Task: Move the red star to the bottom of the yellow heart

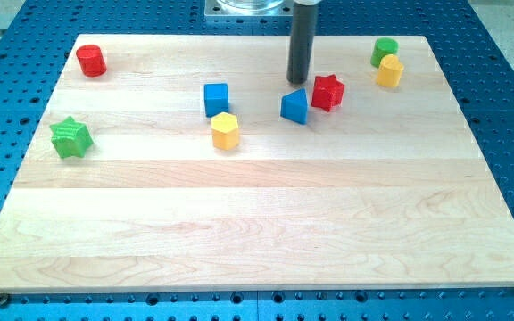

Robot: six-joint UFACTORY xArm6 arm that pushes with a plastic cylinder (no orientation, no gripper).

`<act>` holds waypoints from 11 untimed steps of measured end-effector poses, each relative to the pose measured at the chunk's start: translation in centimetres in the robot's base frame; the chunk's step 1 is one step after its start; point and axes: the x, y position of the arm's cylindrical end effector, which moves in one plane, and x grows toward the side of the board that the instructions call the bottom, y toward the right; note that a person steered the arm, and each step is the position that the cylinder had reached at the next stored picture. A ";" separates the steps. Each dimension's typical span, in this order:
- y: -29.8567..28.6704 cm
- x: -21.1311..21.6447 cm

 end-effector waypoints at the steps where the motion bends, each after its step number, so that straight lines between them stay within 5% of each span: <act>1: 1.8 3.3; 2: 9.2 3.3; 4: 9.2 10.1; 11: 11.9 7.0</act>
